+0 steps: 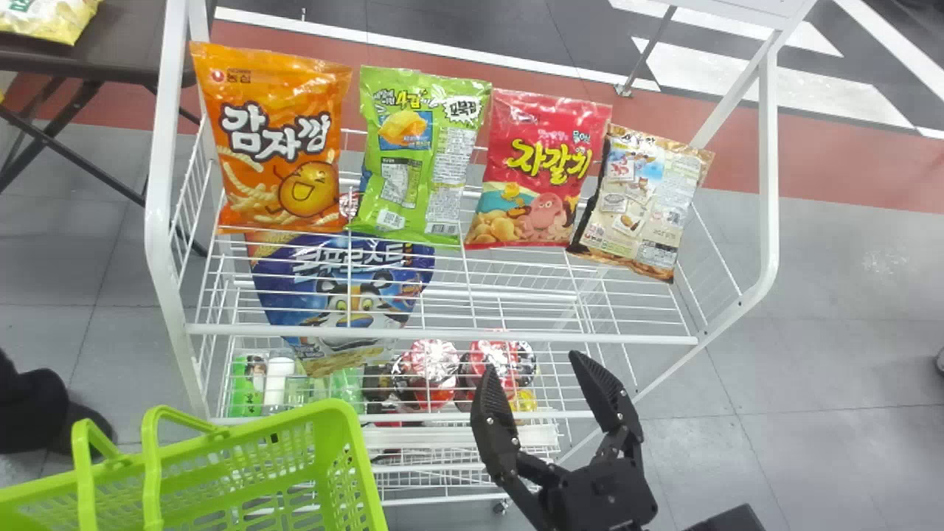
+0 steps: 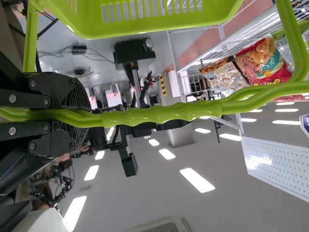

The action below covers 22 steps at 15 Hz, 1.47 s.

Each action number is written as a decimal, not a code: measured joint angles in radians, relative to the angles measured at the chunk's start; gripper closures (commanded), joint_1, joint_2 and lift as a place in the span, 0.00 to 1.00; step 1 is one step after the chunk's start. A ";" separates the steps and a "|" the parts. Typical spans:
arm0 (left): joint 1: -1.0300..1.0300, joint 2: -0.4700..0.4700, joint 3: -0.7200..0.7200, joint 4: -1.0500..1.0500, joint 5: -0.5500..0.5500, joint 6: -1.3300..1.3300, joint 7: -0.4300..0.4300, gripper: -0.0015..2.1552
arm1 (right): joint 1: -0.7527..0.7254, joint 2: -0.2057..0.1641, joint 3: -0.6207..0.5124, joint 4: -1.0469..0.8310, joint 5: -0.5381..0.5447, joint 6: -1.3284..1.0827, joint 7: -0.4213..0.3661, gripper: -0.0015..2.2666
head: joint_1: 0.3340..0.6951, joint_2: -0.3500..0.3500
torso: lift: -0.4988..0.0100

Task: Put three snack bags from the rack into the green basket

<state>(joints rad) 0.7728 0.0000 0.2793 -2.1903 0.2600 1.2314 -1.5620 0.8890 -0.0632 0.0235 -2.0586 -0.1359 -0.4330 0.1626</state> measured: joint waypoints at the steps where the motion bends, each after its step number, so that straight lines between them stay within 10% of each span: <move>1: -0.002 0.000 0.003 0.000 0.000 0.006 -0.001 1.00 | -0.003 0.000 0.003 0.000 0.001 0.002 0.000 0.04 | 1.00 0.07 | 0.98; 11: -0.020 0.000 0.004 0.001 -0.006 0.029 -0.005 1.00 | -0.066 0.000 0.014 0.001 0.001 0.097 -0.003 0.04 | 1.00 0.13 | 0.98; 22: -0.013 0.000 -0.038 -0.014 -0.024 0.041 -0.006 1.00 | -0.547 0.002 0.081 0.225 0.023 0.464 -0.139 0.04 | 1.00 0.24 | 0.98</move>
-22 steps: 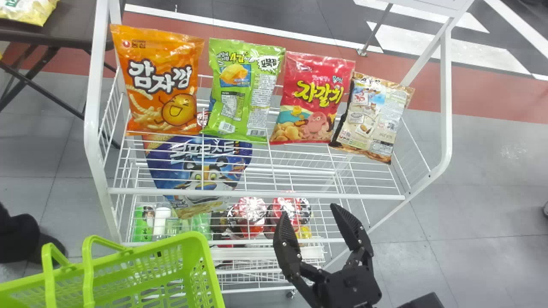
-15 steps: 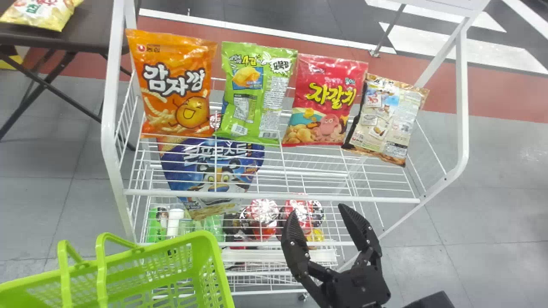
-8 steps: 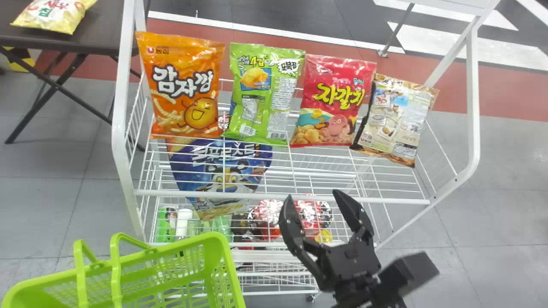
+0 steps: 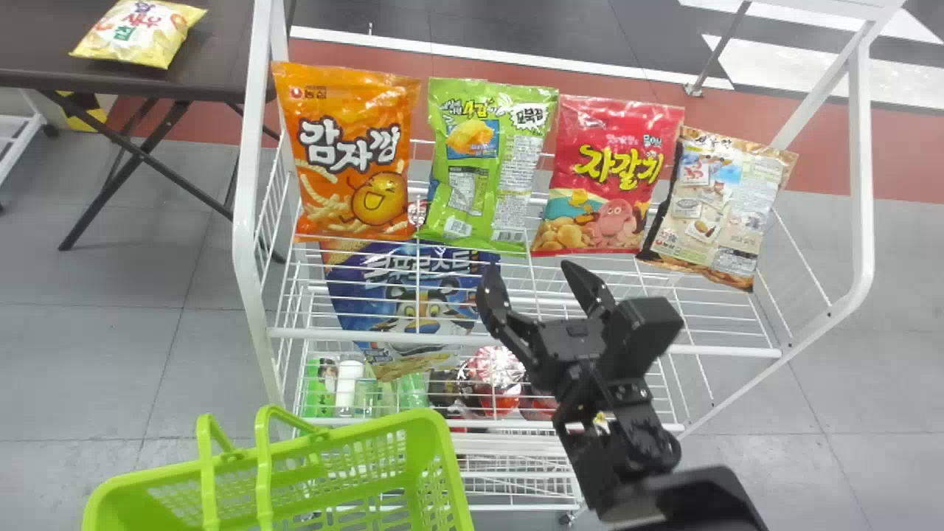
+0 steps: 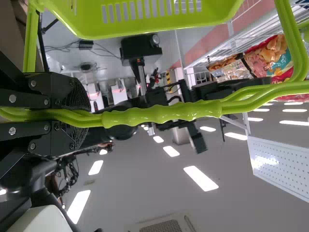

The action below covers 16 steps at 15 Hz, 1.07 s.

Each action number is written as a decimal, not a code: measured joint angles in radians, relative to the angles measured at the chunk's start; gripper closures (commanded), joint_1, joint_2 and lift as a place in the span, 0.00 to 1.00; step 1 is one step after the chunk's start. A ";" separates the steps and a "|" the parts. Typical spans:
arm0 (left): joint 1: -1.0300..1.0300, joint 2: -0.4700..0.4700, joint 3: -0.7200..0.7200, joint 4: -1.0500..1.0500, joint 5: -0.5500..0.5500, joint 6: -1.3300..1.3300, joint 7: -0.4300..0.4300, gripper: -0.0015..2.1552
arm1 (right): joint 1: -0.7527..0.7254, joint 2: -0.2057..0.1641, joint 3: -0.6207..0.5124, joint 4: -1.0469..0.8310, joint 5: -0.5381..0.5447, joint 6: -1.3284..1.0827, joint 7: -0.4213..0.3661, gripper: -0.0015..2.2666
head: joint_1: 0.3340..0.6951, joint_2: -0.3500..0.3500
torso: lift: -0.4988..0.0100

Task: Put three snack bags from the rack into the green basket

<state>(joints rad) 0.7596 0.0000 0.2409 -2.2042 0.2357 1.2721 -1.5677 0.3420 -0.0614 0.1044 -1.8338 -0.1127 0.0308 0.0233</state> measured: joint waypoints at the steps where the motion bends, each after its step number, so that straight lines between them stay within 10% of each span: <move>1: -0.004 0.000 -0.001 0.000 -0.001 0.004 0.000 1.00 | -0.050 0.000 0.008 0.038 0.001 0.012 -0.015 0.04 | 1.00 0.25 | 0.98; 9: -0.031 0.006 0.001 0.008 -0.003 0.034 -0.003 1.00 | -0.377 0.003 0.089 0.338 0.049 0.097 -0.098 0.08 | 1.00 0.33 | 0.98; 11: -0.039 0.006 0.001 0.013 -0.005 0.035 -0.003 1.00 | -0.437 0.005 0.112 0.404 0.062 0.107 -0.105 0.37 | 1.00 0.35 | 0.98; 13: -0.047 0.006 0.001 0.020 -0.007 0.038 -0.003 1.00 | -0.467 0.006 0.128 0.436 0.075 0.126 -0.104 0.93 | 1.00 0.37 | 0.98; 16: -0.056 0.007 0.004 0.034 -0.006 0.043 -0.003 1.00 | -0.475 0.020 0.135 0.444 0.082 0.152 -0.126 0.99 | 1.00 0.38 | 0.98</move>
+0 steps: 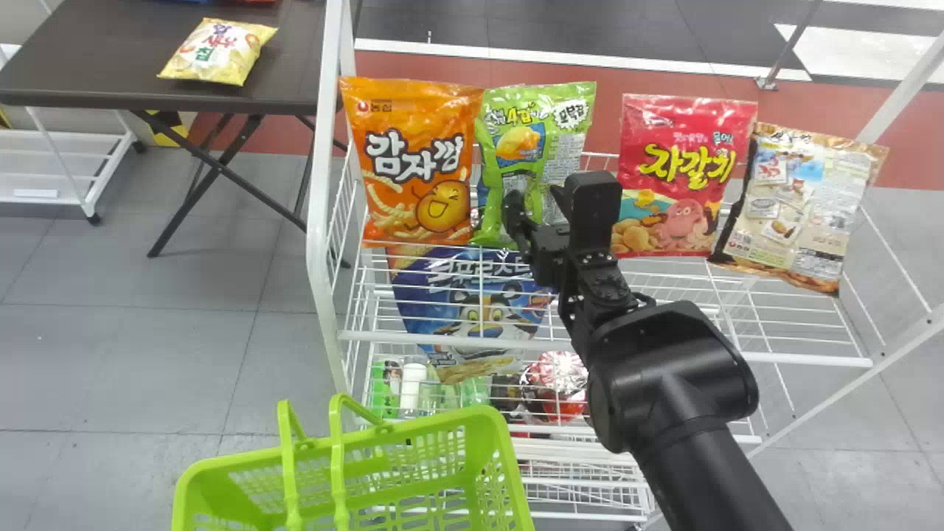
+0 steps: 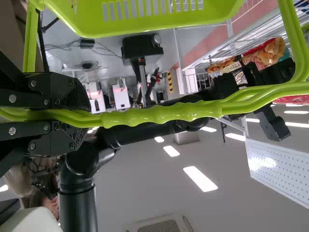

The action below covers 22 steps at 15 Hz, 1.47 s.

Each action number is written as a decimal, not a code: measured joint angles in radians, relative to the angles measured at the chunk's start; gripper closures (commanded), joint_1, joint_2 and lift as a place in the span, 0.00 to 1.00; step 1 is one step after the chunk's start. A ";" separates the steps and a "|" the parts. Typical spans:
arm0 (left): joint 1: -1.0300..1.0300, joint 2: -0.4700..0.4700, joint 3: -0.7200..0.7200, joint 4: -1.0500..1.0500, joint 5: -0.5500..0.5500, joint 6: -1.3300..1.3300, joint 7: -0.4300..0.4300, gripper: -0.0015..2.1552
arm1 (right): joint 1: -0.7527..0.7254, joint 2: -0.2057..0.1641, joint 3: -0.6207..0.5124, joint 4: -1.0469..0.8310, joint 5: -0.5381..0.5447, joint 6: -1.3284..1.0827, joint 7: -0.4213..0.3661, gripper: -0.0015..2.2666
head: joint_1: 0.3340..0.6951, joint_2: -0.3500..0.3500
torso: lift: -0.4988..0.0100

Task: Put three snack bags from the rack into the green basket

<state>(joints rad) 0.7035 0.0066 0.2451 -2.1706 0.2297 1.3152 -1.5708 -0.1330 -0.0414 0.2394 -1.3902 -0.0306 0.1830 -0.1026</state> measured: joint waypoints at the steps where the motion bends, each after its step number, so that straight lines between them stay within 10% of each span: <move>1: -0.001 0.001 0.001 0.001 0.000 0.000 0.000 1.00 | 0.000 0.003 0.001 0.000 0.006 0.007 -0.002 0.99 | 1.00 0.39 | 0.98; 22: -0.001 0.006 0.039 0.012 0.007 0.000 0.000 1.00 | 0.337 -0.006 -0.015 -0.625 0.065 0.025 -0.059 0.99 | 1.00 0.39 | 0.98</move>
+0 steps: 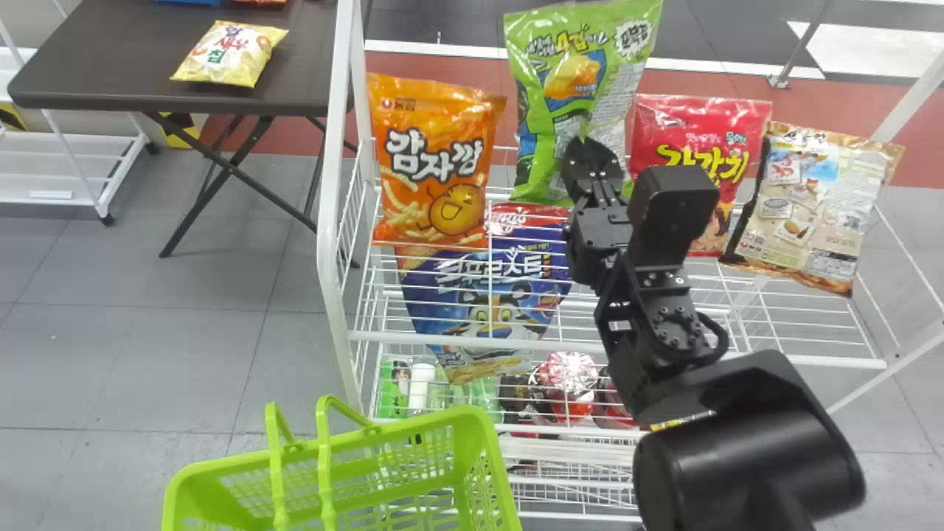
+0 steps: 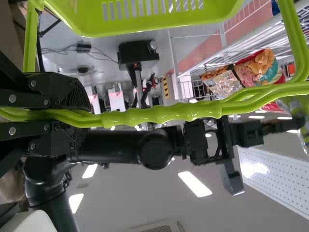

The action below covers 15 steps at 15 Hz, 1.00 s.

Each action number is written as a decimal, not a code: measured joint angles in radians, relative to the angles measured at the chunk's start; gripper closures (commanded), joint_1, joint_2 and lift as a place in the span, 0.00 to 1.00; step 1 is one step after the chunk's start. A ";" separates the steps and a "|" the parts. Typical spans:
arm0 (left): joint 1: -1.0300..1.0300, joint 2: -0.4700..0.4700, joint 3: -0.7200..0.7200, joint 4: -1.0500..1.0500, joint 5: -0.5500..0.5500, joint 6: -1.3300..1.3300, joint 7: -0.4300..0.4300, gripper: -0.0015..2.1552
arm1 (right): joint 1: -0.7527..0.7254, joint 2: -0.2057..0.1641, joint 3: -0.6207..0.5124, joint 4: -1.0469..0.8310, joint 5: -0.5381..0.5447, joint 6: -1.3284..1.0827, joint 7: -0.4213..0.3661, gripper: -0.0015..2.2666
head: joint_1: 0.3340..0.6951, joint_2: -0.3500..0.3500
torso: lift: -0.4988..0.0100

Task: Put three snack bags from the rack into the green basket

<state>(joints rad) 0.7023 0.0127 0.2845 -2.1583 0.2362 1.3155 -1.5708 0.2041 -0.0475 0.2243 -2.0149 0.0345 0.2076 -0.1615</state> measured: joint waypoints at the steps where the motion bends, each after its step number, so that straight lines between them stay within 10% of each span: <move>1: -0.002 0.000 0.001 0.001 0.000 0.000 0.000 1.00 | 0.037 0.000 -0.002 -0.059 0.000 0.025 0.000 0.99 | 1.00 0.38 | 0.98; 8: -0.050 0.000 0.008 0.033 0.000 0.011 0.000 1.00 | 0.412 -0.090 0.051 -0.372 -0.070 0.103 0.022 0.99 | 1.00 0.44 | 0.98; 15: -0.065 -0.004 0.030 0.046 0.008 0.019 0.000 1.00 | 0.470 -0.206 0.285 -0.356 -0.075 0.314 0.014 0.99 | 1.00 0.86 | 0.98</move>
<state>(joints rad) 0.6376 0.0091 0.3143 -2.1127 0.2438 1.3347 -1.5708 0.6745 -0.2539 0.5088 -2.3707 -0.0409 0.5217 -0.1474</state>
